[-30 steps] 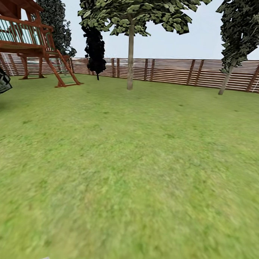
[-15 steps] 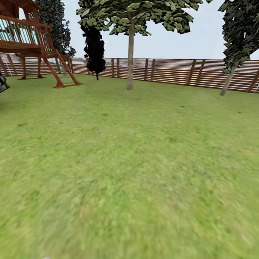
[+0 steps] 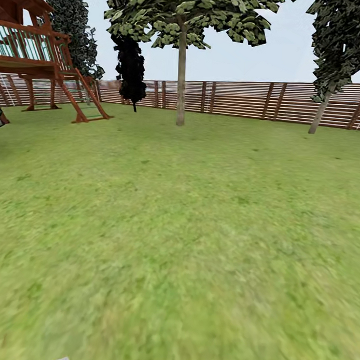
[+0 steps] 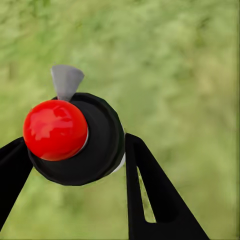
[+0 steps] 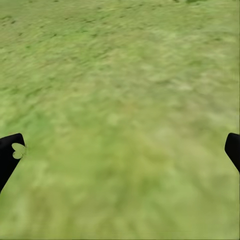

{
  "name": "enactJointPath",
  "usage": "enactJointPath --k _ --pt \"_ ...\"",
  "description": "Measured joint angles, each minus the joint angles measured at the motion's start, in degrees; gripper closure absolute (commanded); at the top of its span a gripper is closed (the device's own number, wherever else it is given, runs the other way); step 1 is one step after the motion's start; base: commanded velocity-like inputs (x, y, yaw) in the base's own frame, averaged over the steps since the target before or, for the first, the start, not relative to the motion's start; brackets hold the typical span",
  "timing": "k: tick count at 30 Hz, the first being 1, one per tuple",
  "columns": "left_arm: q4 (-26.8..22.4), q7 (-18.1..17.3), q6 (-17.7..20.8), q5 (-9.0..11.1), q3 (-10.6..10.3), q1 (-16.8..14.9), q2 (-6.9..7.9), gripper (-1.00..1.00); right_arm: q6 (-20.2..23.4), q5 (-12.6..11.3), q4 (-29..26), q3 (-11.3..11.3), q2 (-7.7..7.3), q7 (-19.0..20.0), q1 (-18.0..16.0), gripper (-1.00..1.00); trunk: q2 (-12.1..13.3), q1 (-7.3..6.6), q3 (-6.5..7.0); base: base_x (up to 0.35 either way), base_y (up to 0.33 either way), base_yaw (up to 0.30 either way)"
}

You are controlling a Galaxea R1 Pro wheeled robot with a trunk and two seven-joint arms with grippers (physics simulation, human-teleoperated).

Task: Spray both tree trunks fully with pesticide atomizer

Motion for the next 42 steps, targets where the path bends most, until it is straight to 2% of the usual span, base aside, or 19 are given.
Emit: enactJointPath --k 42 --pt "-0.28 -0.41 -0.26 -0.01 -0.1 0.0 -0.17 1.0 0.0 0.0 0.0 0.0 0.0 0.0 0.0 -1.0 0.0 0.0 0.0 0.338 0.0 0.0"
